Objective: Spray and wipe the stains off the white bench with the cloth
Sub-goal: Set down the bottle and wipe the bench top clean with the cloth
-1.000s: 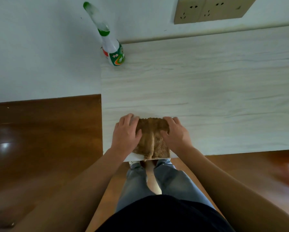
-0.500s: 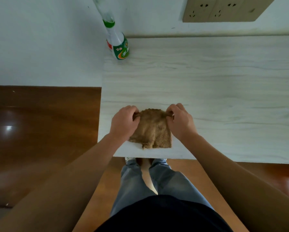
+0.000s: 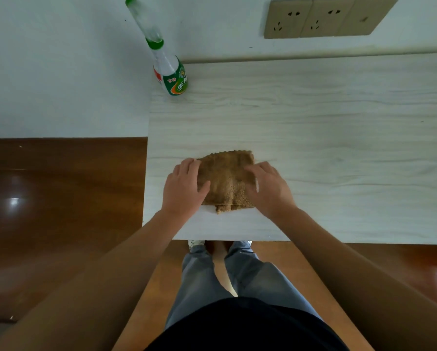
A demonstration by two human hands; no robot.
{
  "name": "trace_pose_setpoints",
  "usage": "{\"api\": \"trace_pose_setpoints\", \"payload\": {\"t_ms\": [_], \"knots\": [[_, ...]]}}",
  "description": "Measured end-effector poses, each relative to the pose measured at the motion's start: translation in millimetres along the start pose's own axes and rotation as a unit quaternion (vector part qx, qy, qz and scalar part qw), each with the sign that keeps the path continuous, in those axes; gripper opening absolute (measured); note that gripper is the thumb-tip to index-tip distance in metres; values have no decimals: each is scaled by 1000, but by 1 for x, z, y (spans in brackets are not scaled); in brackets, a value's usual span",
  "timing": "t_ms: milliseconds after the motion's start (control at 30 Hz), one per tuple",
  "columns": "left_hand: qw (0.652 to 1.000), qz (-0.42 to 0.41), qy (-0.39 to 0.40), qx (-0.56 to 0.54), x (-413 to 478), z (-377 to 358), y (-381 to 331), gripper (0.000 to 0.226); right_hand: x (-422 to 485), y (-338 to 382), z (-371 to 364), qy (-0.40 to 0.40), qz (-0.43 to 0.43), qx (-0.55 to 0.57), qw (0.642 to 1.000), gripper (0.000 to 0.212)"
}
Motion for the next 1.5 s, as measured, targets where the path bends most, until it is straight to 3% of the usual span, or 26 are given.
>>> {"api": "trace_pose_setpoints", "payload": {"t_ms": [267, 533, 733, 867, 967, 1067, 1333, 1500], "knots": [[990, -124, -37, 49, -22, -10, -19, 54, -25, 4, -30, -14, 50, -53, 997, 46], [995, -76, 48, 50, -14, -25, -7, 65, -17, 2, -23, -35, 31, -63, 997, 47], [996, -62, 55, 37, -13, -25, -9, 63, -13, -1, -19, -37, -49, 0, 998, 54], [998, -43, 44, 21, -14, -18, -9, 57, -9, -9, -16, -56, -151, 93, 983, 63], [998, -24, 49, 27, -18, -14, 4, 56, 2, -11, -14, -58, -199, 115, 972, 46], [997, -15, 56, 44, -21, -10, 30, 53, 12, -1, -14, -53, -182, 73, 979, 25], [990, -36, 89, 100, -27, -16, 72, 57, 6, -1, -16, -52, -174, 8, 983, 25], [990, -50, 80, 105, -29, -18, 74, 62, -4, 6, 1, -92, -189, 68, 975, 26]]}}
Point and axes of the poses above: each hand's wrist, its own x-axis towards the middle knuckle, its own z-axis out of the back of the hand, y = z × x, the point moved 7 cm from there along x, towards the middle knuckle, and after that the axes turned 6 degrees about x, right-handed, at the moved point
